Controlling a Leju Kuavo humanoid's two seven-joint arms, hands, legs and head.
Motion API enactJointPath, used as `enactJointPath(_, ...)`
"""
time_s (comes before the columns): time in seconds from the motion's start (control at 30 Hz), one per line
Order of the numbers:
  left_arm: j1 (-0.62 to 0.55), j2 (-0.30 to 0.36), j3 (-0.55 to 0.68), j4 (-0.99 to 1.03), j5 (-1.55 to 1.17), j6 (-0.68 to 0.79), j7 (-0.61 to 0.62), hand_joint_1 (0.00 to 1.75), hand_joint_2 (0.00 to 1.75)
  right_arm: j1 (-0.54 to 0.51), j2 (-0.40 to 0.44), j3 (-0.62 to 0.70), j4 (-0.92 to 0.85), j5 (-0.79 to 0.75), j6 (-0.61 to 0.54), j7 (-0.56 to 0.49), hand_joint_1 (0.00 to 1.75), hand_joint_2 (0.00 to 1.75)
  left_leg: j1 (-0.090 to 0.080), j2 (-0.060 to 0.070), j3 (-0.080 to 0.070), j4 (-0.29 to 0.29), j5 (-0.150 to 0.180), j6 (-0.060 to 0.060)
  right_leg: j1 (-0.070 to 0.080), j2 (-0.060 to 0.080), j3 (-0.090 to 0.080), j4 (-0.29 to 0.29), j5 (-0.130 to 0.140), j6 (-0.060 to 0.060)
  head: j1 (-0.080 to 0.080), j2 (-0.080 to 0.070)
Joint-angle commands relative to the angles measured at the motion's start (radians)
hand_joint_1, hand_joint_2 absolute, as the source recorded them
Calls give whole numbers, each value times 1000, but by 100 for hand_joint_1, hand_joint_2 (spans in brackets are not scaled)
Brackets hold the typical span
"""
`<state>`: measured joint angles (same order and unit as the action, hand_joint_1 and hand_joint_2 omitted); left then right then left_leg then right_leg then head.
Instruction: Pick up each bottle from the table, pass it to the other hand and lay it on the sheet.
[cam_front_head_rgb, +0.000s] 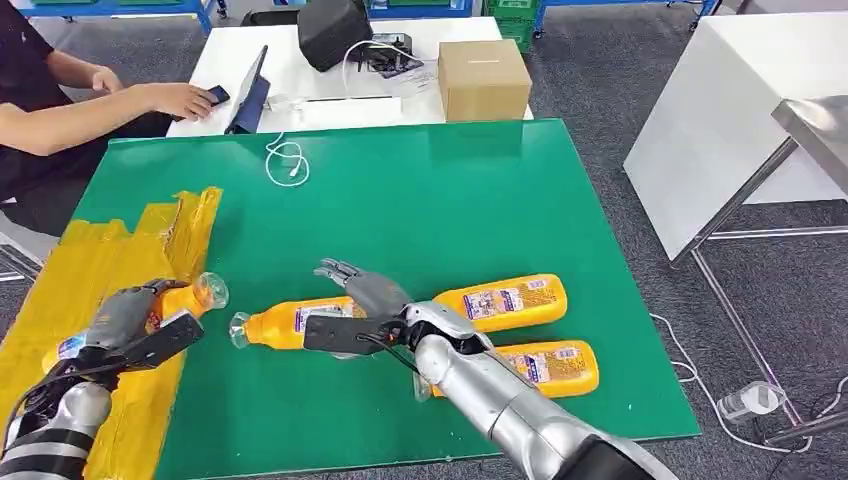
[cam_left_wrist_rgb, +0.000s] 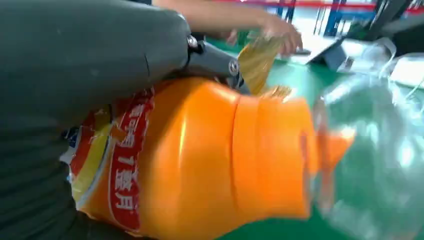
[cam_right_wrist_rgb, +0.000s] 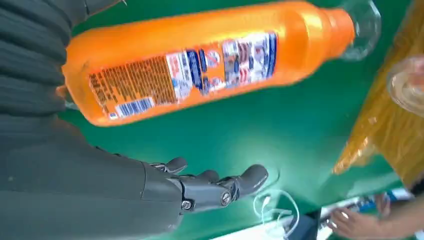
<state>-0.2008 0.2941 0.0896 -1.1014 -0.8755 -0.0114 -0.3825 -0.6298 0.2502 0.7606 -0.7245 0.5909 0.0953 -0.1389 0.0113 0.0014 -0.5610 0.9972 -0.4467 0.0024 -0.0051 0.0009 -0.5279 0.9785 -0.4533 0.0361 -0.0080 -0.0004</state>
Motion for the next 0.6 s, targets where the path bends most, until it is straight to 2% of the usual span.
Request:
enactJointPath(0.03, -32, 92, 47, 239, 103, -142, -151, 0, 0, -147, 62, 167, 285, 26, 75, 28, 0, 175, 0, 4, 1, -1, 0, -1, 0, 4, -2, 2, 1, -1, 0, 0)
enactJointPath(0.23, -17, 90, 48, 222, 126, -167, -178, 0, 0, -154, 68, 195, 316, 38, 77, 32, 0, 175, 0, 0, -3, -1, 2, -2, 0, 1, -4, 2, 0, 0, 0, 0)
enactJointPath(0.4, -11, 97, 20, 188, 158, -224, -209, 0, 0, -155, 73, 231, 357, 58, 60, 60, 0, 175, 0, 3, -2, -2, 2, -2, 1, 4, -3, -1, 1, -1, 0, 0)
enactJointPath(0.6, -63, 51, 6, 181, 241, -302, -277, 0, 0, -133, 75, 265, 421, 108, 13, 119, 0, 175, -1, -4, -3, -1, 3, -2, -2, -4, -3, -1, 0, -1, 0, 0)
